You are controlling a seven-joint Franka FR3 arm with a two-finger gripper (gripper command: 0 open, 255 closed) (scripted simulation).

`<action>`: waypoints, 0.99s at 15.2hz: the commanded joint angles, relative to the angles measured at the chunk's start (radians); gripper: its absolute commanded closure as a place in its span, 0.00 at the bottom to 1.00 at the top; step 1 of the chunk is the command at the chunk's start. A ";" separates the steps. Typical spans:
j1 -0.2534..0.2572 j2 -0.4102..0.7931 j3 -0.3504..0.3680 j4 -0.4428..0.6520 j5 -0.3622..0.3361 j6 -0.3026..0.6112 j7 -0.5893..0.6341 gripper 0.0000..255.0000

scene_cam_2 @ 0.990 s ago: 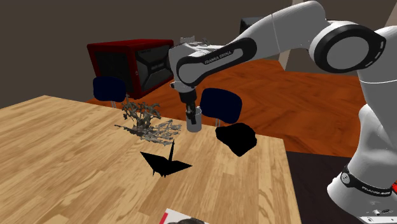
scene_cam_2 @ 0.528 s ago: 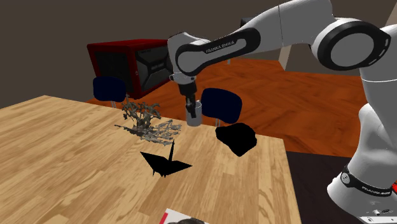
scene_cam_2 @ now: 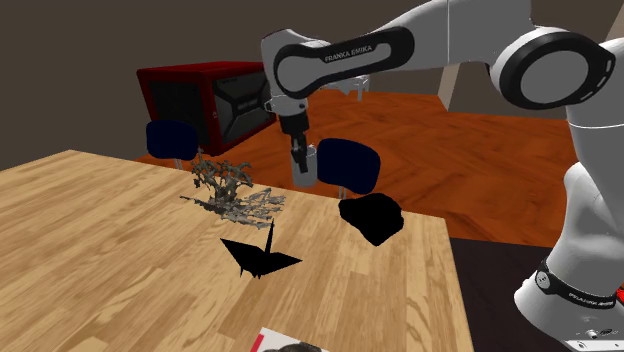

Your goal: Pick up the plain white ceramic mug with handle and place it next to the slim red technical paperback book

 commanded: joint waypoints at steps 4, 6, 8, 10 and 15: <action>-0.003 -0.004 -0.001 0.061 -0.001 -0.065 -0.003 1.00; -0.004 -0.001 -0.001 0.092 0.000 -0.093 -0.004 1.00; -0.006 0.003 -0.002 0.126 0.000 -0.123 -0.005 1.00; -0.009 0.010 -0.002 0.163 0.001 -0.153 -0.007 1.00; -0.017 0.035 -0.002 0.273 0.004 -0.237 -0.011 1.00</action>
